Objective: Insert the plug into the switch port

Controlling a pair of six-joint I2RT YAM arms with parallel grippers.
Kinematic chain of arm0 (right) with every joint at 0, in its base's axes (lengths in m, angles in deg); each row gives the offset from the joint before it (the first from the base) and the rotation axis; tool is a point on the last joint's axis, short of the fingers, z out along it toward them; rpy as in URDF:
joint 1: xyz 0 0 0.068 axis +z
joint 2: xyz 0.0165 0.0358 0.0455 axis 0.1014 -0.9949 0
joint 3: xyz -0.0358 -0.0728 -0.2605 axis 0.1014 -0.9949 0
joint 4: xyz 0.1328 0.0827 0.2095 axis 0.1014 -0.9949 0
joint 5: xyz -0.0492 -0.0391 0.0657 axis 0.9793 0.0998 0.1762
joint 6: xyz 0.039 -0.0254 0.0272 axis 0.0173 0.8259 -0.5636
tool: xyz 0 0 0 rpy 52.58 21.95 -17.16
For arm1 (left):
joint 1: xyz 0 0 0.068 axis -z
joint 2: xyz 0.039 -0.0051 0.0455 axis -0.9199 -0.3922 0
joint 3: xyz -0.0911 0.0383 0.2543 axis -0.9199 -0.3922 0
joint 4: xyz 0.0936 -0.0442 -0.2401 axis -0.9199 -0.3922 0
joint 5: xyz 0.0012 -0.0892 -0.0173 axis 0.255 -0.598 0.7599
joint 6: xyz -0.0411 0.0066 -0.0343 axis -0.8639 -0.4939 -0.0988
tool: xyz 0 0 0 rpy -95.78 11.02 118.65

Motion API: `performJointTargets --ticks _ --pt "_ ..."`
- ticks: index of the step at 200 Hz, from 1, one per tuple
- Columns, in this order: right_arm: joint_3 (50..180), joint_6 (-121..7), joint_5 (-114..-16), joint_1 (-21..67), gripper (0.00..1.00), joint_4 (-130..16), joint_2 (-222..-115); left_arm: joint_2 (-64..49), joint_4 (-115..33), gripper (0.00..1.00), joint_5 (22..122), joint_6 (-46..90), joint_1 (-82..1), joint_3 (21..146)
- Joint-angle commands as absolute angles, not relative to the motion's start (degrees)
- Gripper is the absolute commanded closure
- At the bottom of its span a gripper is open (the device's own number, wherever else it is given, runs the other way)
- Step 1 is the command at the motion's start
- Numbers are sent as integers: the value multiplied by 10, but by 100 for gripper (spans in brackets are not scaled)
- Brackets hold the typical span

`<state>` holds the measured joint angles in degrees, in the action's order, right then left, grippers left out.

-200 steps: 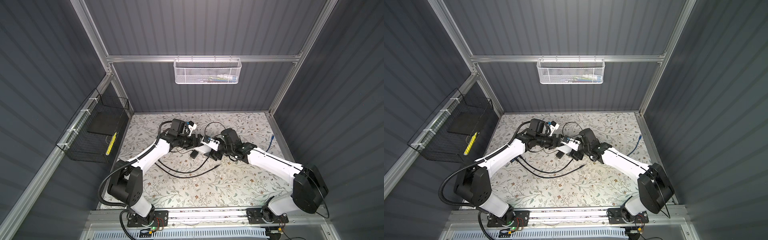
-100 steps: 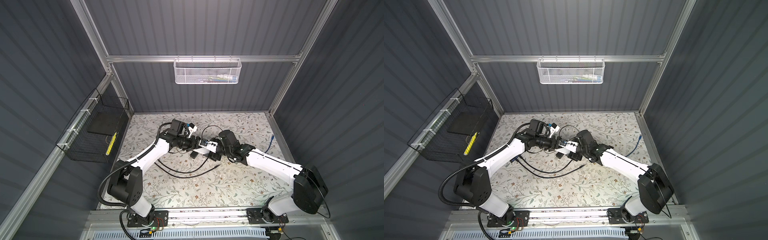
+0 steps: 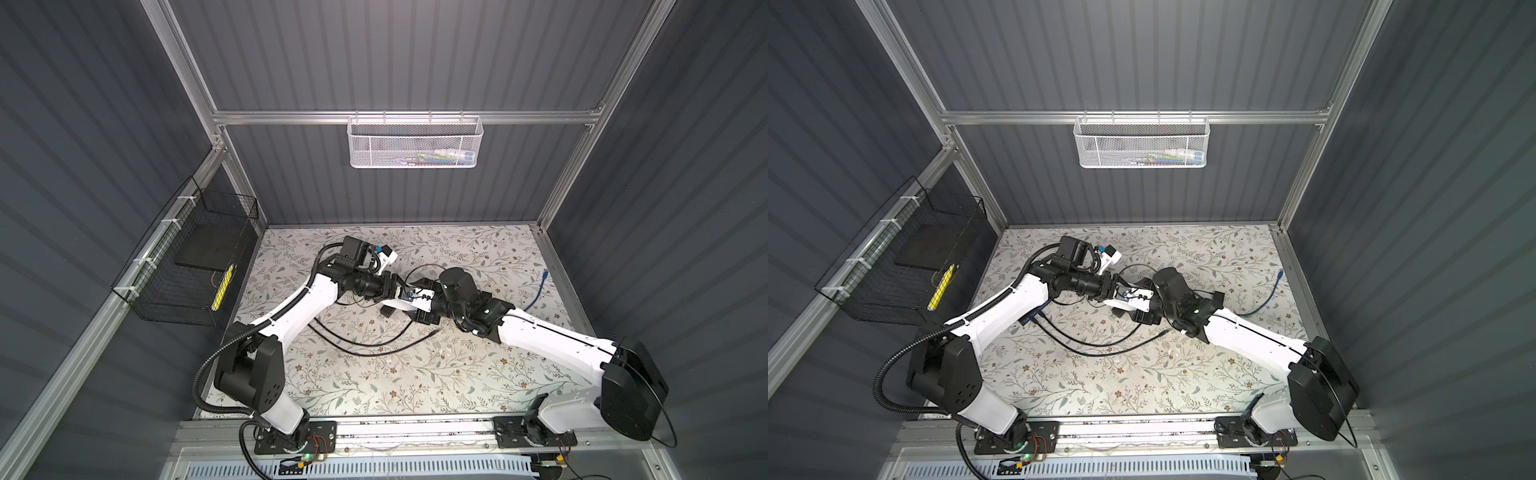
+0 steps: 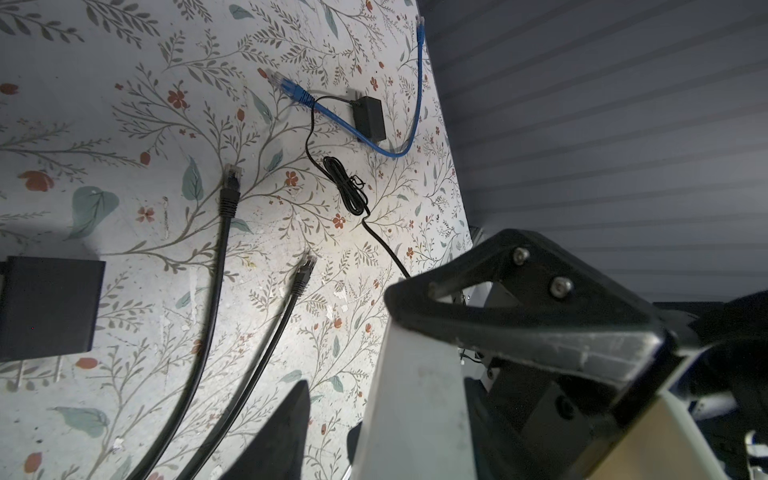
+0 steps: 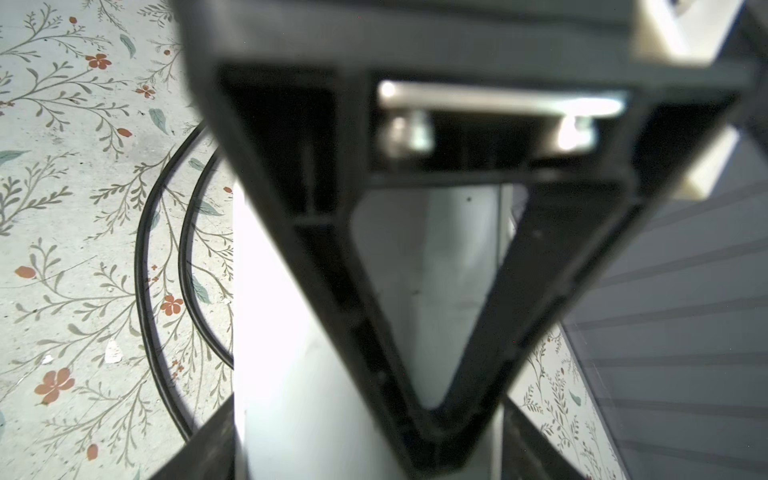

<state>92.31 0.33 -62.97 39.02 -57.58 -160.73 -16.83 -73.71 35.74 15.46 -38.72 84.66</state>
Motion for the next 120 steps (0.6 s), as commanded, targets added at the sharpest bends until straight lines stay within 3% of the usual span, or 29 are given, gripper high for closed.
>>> performJointTargets --ticks 1,120 --pt "923 16 -624 399 58 -554 -1603 -158 -765 45 338 178 -384 867" --pt "962 40 -596 401 58 -551 -1643 -151 -788 49 336 188 -384 846"
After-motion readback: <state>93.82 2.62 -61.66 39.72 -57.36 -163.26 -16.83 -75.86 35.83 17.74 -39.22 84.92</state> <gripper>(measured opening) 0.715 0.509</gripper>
